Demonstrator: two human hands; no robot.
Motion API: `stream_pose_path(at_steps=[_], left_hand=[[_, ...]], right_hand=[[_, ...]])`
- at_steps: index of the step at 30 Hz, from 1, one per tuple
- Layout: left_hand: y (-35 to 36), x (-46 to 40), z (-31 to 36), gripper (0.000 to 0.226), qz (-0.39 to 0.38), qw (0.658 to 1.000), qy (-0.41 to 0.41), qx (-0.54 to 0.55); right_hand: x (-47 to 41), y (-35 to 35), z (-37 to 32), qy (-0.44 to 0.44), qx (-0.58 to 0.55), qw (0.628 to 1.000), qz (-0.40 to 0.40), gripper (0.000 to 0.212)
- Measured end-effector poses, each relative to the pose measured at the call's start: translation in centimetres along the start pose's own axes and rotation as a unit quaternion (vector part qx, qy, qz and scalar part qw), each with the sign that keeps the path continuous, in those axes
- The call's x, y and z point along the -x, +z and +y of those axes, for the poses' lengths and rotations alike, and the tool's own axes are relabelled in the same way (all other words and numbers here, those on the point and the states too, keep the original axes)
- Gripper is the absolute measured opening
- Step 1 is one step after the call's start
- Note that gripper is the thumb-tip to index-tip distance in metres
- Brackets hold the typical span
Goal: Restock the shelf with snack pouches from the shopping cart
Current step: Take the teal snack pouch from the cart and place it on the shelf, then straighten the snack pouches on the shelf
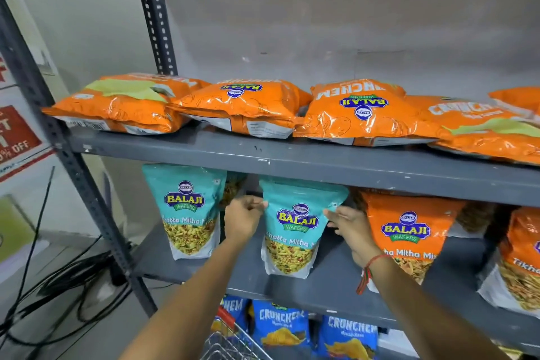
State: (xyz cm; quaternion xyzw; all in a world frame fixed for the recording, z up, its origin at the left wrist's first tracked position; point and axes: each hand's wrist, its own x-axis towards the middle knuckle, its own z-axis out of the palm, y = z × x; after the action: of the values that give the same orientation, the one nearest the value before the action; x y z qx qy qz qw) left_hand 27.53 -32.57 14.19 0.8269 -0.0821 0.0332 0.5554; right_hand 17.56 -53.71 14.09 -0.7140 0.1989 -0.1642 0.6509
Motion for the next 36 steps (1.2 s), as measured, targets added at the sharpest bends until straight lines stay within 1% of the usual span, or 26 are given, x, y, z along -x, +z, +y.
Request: stream_pose_path(at_steps=[1, 2, 3, 4, 5, 7, 8, 9, 11, 13, 15, 18, 21, 22, 24, 26, 29, 30, 32, 34, 36], left_hand=[[0.0, 0.1, -0.1, 0.012, -0.005, 1.0, 0.001, 0.011], [0.0, 0.2, -0.5, 0.011, -0.017, 0.999, -0.007, 0.026], [0.1, 0.4, -1.2, 0.011, -0.042, 0.998, -0.018, 0.051], [0.2, 0.7, -2.0, 0.016, -0.082, 0.993, -0.034, 0.081], [0.5, 1.2, -3.1, 0.026, -0.124, 0.985, -0.056, 0.105], [1.3, 2.1, -5.5, 0.053, -0.176, 0.974, -0.106, 0.097], [1.8, 2.5, -6.7, 0.058, -0.186, 0.971, -0.124, 0.087], [2.3, 3.0, -7.7, 0.057, -0.19, 0.969, -0.136, 0.086], [3.4, 3.6, -9.3, 0.053, -0.185, 0.968, -0.14, 0.099], [4.2, 3.8, -10.4, 0.05, -0.159, 0.972, -0.134, 0.11], [4.6, 3.6, -11.2, 0.049, -0.148, 0.971, -0.135, 0.134], [4.9, 3.4, -12.0, 0.053, -0.135, 0.965, -0.146, 0.172], [4.8, 3.5, -12.3, 0.065, -0.136, 0.962, -0.142, 0.192], [4.8, 3.6, -12.3, 0.065, -0.135, 0.962, -0.14, 0.192], [4.8, 4.2, -12.1, 0.057, -0.129, 0.966, -0.135, 0.18], [4.7, 5.1, -11.4, 0.051, -0.118, 0.97, -0.133, 0.165], [4.3, 7.1, -9.9, 0.049, -0.063, 0.977, -0.151, 0.136], [4.1, 7.8, -9.3, 0.048, -0.044, 0.98, -0.154, 0.118], [3.7, 9.2, -7.9, 0.04, -0.036, 0.985, -0.139, 0.091], [3.7, 10.5, -6.1, 0.03, -0.057, 0.989, -0.107, 0.088], [4.3, 11.7, -4.0, 0.026, -0.084, 0.99, -0.083, 0.083]], right_hand=[[0.2, -0.2, 0.2, 0.003, -0.008, 1.0, -0.027, 0.004], [0.5, -0.4, 0.5, 0.007, -0.013, 0.998, -0.061, 0.011], [0.7, -0.6, 1.4, 0.015, -0.015, 0.995, -0.099, 0.023], [1.0, -0.7, 2.5, 0.031, -0.012, 0.991, -0.129, 0.037], [1.2, -0.7, 3.9, 0.054, -0.002, 0.988, -0.148, 0.052], [1.5, -0.5, 6.9, 0.107, 0.032, 0.98, -0.164, 0.078], [1.7, -0.2, 8.4, 0.128, 0.047, 0.976, -0.168, 0.085], [1.7, 0.1, 9.6, 0.14, 0.055, 0.973, -0.172, 0.088], [1.6, 0.9, 11.3, 0.15, 0.052, 0.972, -0.175, 0.088], [1.3, 1.6, 12.4, 0.14, 0.045, 0.976, -0.16, 0.082], [0.9, 2.0, 13.2, 0.129, 0.04, 0.981, -0.137, 0.075], [0.5, 2.1, 14.2, 0.121, 0.039, 0.985, -0.12, 0.058], [0.3, 2.2, 14.8, 0.113, 0.032, 0.986, -0.118, 0.048], [0.3, 2.3, 15.0, 0.111, 0.03, 0.987, -0.115, 0.047], [0.5, 2.4, 14.9, 0.105, 0.03, 0.988, -0.109, 0.045], [0.9, 2.4, 14.6, 0.099, 0.031, 0.988, -0.112, 0.05], [2.3, 1.7, 13.8, 0.098, 0.041, 0.989, -0.104, 0.083], [3.2, 1.3, 13.5, 0.098, 0.042, 0.99, -0.093, 0.088], [5.3, 0.2, 13.0, 0.097, 0.039, 0.992, -0.075, 0.087], [7.6, -1.3, 12.2, 0.09, 0.034, 0.994, -0.046, 0.081], [9.6, -3.1, 11.4, 0.077, 0.028, 0.997, -0.005, 0.074]])
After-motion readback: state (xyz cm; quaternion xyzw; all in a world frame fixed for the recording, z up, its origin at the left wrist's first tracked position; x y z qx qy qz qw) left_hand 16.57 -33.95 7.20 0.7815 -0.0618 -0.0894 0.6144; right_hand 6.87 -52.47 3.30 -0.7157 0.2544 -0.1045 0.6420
